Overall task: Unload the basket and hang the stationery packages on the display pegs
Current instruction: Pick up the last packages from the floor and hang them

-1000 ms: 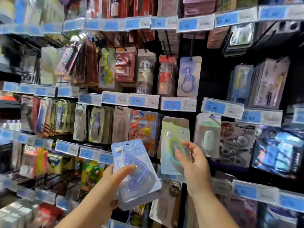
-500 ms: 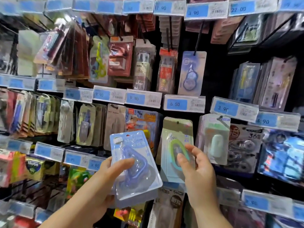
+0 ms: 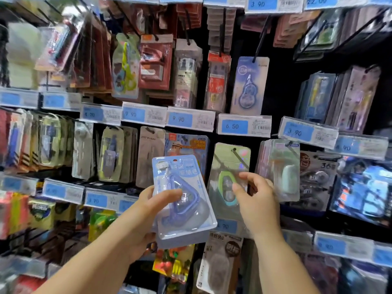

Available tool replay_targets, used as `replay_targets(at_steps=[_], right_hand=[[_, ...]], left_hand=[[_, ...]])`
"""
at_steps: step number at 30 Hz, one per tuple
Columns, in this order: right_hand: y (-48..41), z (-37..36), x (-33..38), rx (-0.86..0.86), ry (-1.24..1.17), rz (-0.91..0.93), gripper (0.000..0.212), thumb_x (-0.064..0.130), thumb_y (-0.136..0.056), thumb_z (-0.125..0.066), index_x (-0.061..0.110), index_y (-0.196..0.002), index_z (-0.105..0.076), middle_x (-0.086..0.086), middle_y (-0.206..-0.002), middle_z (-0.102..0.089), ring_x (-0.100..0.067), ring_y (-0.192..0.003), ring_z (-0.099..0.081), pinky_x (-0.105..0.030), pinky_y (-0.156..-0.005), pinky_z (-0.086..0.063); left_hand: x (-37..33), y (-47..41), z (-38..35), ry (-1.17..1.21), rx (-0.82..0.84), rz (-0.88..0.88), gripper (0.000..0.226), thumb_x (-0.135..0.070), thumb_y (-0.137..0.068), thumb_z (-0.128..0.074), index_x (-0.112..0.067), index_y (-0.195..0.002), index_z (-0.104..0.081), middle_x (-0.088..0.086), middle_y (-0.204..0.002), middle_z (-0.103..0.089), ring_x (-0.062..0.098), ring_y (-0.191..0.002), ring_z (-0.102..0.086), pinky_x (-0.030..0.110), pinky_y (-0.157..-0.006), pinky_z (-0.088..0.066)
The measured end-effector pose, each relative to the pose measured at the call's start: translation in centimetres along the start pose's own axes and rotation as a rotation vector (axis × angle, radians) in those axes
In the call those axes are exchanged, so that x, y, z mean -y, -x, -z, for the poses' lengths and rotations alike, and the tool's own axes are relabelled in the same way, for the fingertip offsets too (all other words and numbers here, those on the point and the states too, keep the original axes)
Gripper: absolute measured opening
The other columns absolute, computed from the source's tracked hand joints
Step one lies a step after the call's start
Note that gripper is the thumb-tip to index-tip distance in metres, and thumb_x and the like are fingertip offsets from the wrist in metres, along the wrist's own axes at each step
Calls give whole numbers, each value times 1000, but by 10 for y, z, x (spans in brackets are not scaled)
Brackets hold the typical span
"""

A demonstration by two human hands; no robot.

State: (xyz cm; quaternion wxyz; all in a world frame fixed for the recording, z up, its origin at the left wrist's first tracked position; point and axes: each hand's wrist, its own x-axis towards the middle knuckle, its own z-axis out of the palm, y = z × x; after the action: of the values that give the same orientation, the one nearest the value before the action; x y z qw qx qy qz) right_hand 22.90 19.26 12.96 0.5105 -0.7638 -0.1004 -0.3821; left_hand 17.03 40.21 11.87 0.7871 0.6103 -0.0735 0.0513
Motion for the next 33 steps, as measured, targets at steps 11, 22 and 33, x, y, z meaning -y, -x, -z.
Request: replay_targets(at_steps=[11,22,33], right_hand=[[64,3,17,331,-191,-127,58,79,-63,-66,38,-104,-61,17,-100,-68,2,-90,-63,-26,-83,-53],[77,-19,23,528,-578,-181,63,47,-55,-81,22,-111,-66,1,-104,-75,-18,-95,-72,-39,-83,-57],[99,-48,25,423,-675,-266,53,47,-53,-82,29,-102,-72,-3,-103,-75,-27,-95,-71,-54,-89,-53]], left_hand=[[22,-4,-21,75,58,-16,68,-36,-59,-75,-25,-123,-53,6,-103,-76,31,-88,-74,34,-59,-57],[43,5,-5,70,-1,-60,96,-48,-54,-90,-19,-136,-47,10,-120,-69,33,-102,-70,45,-79,-58],[62,23,22,141,-33,-34,77,-61,-67,-68,-25,-134,-52,7,-116,-71,31,-101,-71,49,-80,-58]])
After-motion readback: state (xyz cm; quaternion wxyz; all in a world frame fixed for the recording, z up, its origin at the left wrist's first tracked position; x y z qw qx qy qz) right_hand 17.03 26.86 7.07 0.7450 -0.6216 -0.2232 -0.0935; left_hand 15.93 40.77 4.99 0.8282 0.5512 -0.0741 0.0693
